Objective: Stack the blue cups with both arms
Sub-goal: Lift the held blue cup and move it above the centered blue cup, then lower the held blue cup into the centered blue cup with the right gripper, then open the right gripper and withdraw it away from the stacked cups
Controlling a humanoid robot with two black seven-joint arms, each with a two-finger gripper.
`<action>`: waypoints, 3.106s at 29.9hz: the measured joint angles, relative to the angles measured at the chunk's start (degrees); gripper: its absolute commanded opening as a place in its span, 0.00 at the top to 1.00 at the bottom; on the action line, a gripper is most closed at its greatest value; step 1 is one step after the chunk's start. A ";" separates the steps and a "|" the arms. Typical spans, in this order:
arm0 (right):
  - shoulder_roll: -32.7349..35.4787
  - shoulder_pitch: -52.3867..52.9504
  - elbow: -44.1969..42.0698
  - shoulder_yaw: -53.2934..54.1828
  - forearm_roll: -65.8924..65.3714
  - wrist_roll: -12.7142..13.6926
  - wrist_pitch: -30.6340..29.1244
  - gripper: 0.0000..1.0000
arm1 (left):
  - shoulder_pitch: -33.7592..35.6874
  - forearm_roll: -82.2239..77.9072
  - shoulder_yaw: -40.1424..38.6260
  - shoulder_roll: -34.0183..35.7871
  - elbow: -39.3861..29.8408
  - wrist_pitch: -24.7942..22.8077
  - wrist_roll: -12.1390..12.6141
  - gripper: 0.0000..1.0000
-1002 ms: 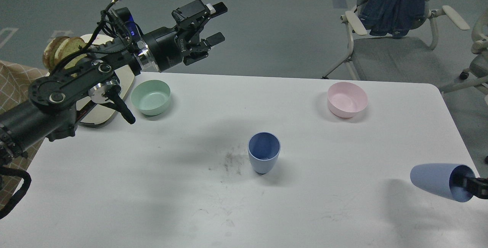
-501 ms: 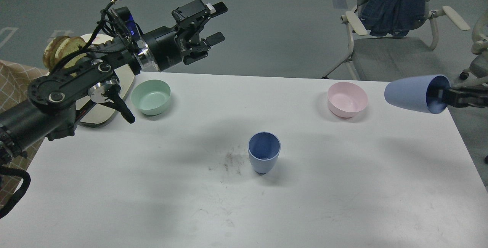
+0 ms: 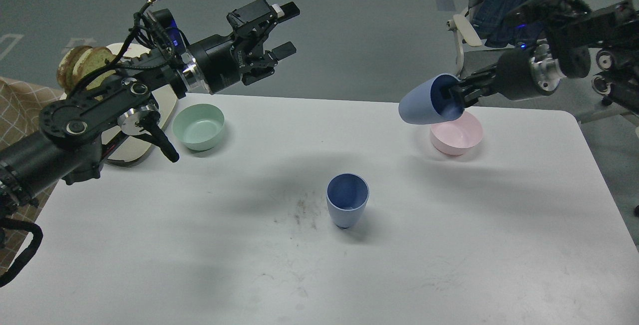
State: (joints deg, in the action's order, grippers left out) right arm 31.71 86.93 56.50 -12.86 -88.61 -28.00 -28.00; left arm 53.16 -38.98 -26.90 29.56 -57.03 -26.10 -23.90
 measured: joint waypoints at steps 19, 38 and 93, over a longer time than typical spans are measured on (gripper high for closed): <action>-10.90 13.51 11.36 -12.50 7.83 0.01 0.00 1.00 | 0.00 -0.02 -0.09 0.03 0.08 0.00 0.00 0.04; -15.78 15.67 13.18 -16.83 8.09 0.01 0.00 1.00 | 0.07 0.03 -0.52 0.33 0.08 -0.01 0.00 0.04; -13.99 17.83 11.36 -17.05 17.38 0.01 0.00 0.01 | -0.15 -0.03 -1.50 0.32 0.08 0.00 -0.01 0.04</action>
State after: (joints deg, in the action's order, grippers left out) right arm 17.73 104.76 67.86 -29.91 -71.22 -28.00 -28.00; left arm 53.01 -39.01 -28.39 29.89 -56.95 -26.10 -23.91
